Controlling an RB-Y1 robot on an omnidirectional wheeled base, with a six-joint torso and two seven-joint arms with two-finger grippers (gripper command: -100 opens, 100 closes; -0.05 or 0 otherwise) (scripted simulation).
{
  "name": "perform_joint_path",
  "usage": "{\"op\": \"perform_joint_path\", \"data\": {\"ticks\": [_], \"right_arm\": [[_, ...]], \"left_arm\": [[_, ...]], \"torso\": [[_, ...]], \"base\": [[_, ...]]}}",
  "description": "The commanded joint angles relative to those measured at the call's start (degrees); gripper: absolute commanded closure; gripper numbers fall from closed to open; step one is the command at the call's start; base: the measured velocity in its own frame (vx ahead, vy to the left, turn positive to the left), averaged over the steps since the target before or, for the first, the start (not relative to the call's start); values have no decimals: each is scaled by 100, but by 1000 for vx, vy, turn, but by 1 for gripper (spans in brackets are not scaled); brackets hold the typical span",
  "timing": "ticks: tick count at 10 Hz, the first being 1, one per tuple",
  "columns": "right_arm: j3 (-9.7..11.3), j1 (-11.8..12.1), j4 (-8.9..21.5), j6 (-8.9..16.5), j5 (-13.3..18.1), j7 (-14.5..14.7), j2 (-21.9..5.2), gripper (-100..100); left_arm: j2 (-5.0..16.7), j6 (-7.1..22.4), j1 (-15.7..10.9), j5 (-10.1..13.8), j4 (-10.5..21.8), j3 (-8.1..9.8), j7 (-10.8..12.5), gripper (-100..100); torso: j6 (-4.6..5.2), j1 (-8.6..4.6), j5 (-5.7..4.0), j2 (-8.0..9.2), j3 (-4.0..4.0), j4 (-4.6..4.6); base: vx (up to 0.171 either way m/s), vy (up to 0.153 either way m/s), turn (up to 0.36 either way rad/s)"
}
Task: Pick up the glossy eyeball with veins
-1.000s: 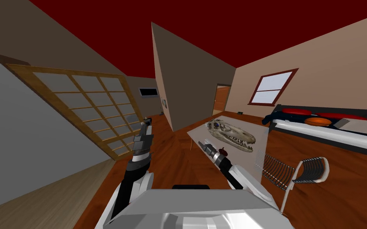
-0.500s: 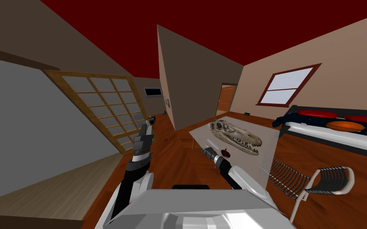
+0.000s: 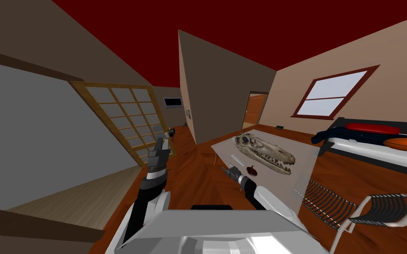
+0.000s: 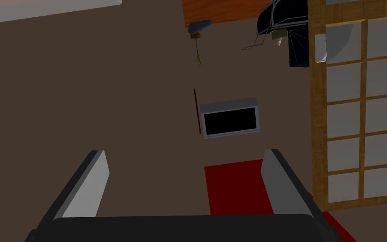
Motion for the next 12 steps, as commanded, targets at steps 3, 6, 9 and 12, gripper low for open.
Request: {"op": "perform_joint_path", "data": {"ticks": [3,6,9,12], "right_arm": [[299,-213,453,249,638,-11,-256,-100],[478,-324,783,376,1140,27,-398,-100],[660,-437,1085,499,1667,69,-537,-100],[660,-437,1174,499,1969,69,-537,-100]], "left_arm": [[0,0,1,0,0,0,0,0],[0,0,1,0,0,1,0,0],[0,0,1,0,0,1,0,0],[0,0,1,0,0,1,0,0]], "torso": [[3,0,0,-5,-2,0],[4,0,0,-6,-3,-1],[4,0,0,-8,-4,-1],[4,0,0,-10,-5,-1]], "base": [[-23,-17,85],[-19,-18,87],[-14,-18,68],[-6,-13,25]]}}
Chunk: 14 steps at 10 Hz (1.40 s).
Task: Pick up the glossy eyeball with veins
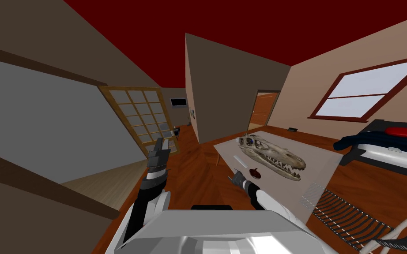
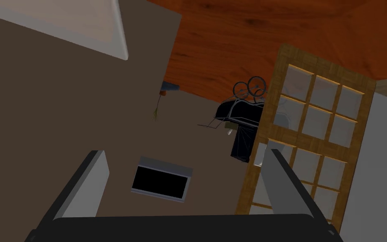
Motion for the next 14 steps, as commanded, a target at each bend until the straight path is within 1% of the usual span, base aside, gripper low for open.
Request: {"op": "perform_joint_path", "data": {"ticks": [1,3,4,5,6,7,8,10,11,12,13,14], "right_arm": [[164,-109,286,97,286,95,-120,-100],[164,-109,345,97,493,95,-120,-100],[347,-223,616,213,743,148,-254,-100],[347,-223,677,213,967,148,-254,-100],[347,-223,677,213,967,148,-254,-100],[531,-338,925,324,1374,205,-384,-100],[531,-338,1004,324,1426,205,-384,-100],[531,-338,1004,324,1426,205,-384,-100],[713,-451,1259,430,1784,266,-511,-100],[713,-451,1327,430,1870,266,-511,-100],[892,-563,1543,532,2117,330,-634,-100],[957,-563,1643,532,2017,330,-634,-100]], "left_arm": [[0,0,0,0,0,0,0,0],[0,0,0,0,0,0,0,0],[0,0,0,0,0,0,0,0],[0,0,0,0,0,0,0,0],[0,0,0,0,0,0,0,0],[0,0,0,0,0,0,0,0],[0,0,0,0,0,0,0,0],[0,0,0,0,0,0,0,0],[0,0,0,0,0,0,0,0],[0,0,0,0,0,0,0,0],[0,0,0,0,0,0,0,0],[0,0,0,0,0,0,0,0]], "torso": [[0,0,0,0,0,0],[0,-7,-1,2,1,0],[1,-5,-1,1,1,0],[-1,-8,-1,1,1,0],[0,-9,-2,1,1,0],[0,-7,-1,-1,-1,0],[-2,-9,-2,-1,0,0],[1,-6,-1,-1,-1,0],[0,-1,0,-2,-1,0],[-2,-7,-1,-3,-2,0],[1,-9,-2,-2,-1,-1],[-1,-13,-1,-7,-4,-1]], "base": [[-9,-11,126],[-8,-16,41],[-7,-20,103],[-5,-28,71],[-3,-17,-7],[-5,-22,104],[-4,-27,59],[0,-7,-6],[-1,-18,107],[0,-27,49],[11,-27,65],[10,-31,40]]}}
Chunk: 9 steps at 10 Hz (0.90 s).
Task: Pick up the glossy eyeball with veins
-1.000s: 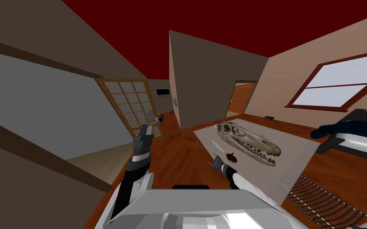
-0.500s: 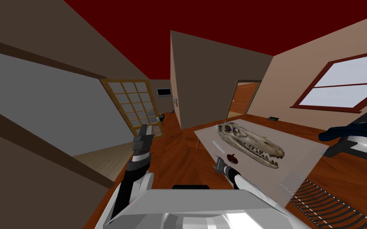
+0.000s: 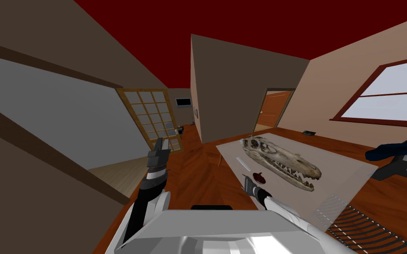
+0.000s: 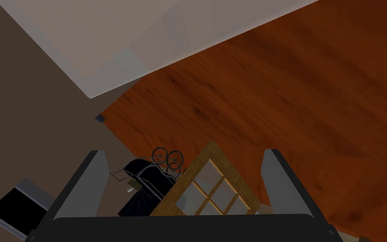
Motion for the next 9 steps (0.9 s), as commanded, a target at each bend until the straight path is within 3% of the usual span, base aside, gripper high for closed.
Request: {"op": "perform_joint_path", "data": {"ticks": [1,2,3,4,5,7,8,9], "right_arm": [[-286,104,-11,-207,286,111,98,-100],[-308,104,-11,-207,434,111,98,-100],[-132,-7,285,-111,617,177,-19,-100],[-132,-7,298,-111,837,177,-19,-100],[33,-115,480,-20,1020,246,-130,-100],[39,-115,597,-20,1226,246,-130,-100],[205,-219,885,65,1444,316,-232,-100],[205,-219,885,65,1589,316,-232,-100]], "left_arm": [[0,0,0,0,0,0,0,0],[0,0,0,0,0,0,0,0],[0,0,0,0,0,0,0,0],[0,0,0,0,0,0,0,0],[0,0,0,0,0,0,0,0],[0,0,0,0,0,0,0,0],[0,0,0,0,0,0,0,0],[0,0,0,0,0,0,0,0]], "torso": [[0,0,0,0,0,0],[0,4,1,3,2,1],[0,10,2,4,3,1],[-2,6,3,3,2,1],[0,2,2,2,1,1],[-1,-1,0,-3,-1,0],[0,5,1,0,0,0],[-1,2,2,0,0,0]], "base": [[1,-19,-8],[-2,-5,-6],[4,-16,76],[6,-27,31],[14,-36,49],[10,-25,11],[8,-24,38],[10,-26,25]]}}
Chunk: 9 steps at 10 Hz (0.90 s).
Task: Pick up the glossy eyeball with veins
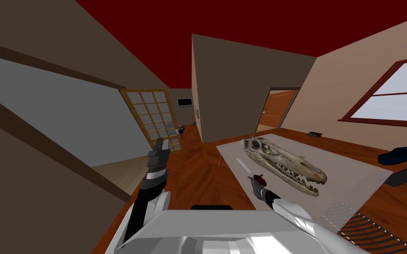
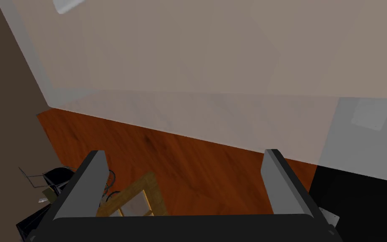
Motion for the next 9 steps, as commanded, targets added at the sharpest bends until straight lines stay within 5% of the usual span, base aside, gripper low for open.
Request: {"op": "perform_joint_path", "data": {"ticks": [1,3,9], "right_arm": [[97,-72,283,52,286,133,-73,-100],[97,-72,283,52,466,133,-73,-100],[542,-328,1012,241,1340,339,-282,-100]], "left_arm": [[0,0,0,0,0,0,0,0],[0,0,0,0,0,0,0,0],[0,0,0,0,0,0,0,0]], "torso": [[0,0,0,0,0,0],[0,-2,-1,-4,-2,-1],[-1,-2,-1,-10,-6,-2]], "base": [[20,-30,28],[17,-26,7],[28,-28,13]]}}
